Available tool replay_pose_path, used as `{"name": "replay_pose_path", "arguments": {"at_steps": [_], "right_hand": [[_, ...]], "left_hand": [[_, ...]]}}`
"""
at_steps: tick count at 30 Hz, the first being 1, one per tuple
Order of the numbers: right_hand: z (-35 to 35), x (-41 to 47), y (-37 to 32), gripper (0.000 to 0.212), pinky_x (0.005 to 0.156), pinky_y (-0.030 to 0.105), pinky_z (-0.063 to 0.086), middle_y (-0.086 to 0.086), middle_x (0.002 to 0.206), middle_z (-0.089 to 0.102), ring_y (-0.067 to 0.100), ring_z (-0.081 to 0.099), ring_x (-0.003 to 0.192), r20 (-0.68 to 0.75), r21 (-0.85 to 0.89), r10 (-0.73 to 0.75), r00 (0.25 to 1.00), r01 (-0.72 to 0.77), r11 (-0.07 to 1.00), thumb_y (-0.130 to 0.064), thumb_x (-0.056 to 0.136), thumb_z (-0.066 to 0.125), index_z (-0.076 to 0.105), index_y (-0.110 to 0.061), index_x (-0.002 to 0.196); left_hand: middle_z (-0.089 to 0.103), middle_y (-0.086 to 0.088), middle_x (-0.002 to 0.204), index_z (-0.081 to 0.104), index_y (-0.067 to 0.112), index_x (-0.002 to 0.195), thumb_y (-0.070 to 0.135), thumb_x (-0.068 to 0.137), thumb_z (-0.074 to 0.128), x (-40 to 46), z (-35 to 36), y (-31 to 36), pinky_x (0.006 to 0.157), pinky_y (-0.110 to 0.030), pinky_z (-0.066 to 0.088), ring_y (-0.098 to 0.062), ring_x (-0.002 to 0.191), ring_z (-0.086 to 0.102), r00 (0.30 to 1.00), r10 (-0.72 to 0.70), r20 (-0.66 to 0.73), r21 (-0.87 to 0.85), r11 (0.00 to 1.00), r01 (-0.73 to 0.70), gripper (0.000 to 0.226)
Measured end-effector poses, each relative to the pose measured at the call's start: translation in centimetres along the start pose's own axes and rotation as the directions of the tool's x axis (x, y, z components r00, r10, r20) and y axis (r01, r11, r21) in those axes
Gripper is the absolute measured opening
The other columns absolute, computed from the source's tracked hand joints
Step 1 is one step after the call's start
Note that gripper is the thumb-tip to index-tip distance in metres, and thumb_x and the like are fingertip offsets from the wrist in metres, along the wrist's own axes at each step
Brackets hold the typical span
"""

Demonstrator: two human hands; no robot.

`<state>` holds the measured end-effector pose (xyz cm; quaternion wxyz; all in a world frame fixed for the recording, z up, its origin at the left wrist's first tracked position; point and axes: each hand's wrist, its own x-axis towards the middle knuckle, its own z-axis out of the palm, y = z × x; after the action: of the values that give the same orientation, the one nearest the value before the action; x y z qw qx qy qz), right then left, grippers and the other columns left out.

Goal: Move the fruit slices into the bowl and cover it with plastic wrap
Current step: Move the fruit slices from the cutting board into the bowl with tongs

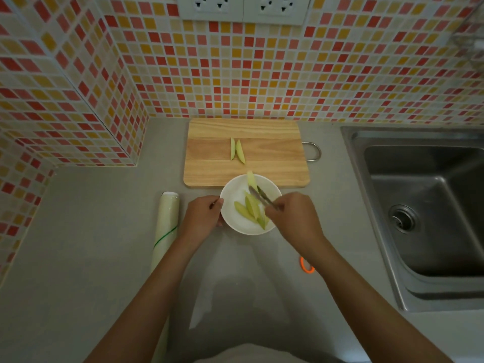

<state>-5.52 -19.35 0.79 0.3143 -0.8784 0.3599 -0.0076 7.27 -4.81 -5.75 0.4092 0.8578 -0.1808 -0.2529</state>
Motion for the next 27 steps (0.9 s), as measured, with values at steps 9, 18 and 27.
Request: {"name": "replay_pose_path", "arguments": {"at_steps": [9,18,27], "right_hand": [[-0.2,2.3,-1.3,0.037,0.043,0.025,0.02,-0.002,0.051,0.039,0.021,0.042,0.051,-0.107,-0.128,-0.016,0.994,0.003,0.992,-0.03,0.079,0.062,0.041,-0.016,0.052],[3.0,11.7,-5.2,0.004,0.062,0.028,0.038,0.009,0.096,0.068,0.029,0.066,0.091,0.006,-0.306,-0.033,0.999,0.033,0.951,-0.013,0.084,0.06,0.063,-0.01,0.085],[2.5,12.8,-4.3,0.037,0.051,0.028,0.032,0.005,0.063,0.055,0.027,0.06,0.07,-0.04,-0.109,0.002,0.999,-0.006,0.994,-0.01,0.083,0.062,0.04,-0.012,0.054]], "left_hand": [[0.072,-0.017,0.071,0.07,0.002,0.083,0.018,0.097,0.046,0.0,0.0,0.1,0.08,-0.046,0.056,-0.029,0.067,0.069,1.0,0.005,-0.003,-0.007,1.0,-0.005,0.032],[0.071,-0.014,0.068,0.069,0.005,0.079,0.021,0.097,0.045,-0.1,-0.1,-0.1,0.078,-0.045,0.056,-0.026,0.066,0.069,1.0,-0.005,0.014,-0.01,1.0,0.005,0.033],[0.071,-0.015,0.065,0.07,0.004,0.082,0.019,0.096,0.047,0.0,-0.1,-0.1,0.075,-0.039,0.056,-0.023,0.061,0.067,1.0,0.012,0.0,0.001,1.0,-0.012,0.031]]}}
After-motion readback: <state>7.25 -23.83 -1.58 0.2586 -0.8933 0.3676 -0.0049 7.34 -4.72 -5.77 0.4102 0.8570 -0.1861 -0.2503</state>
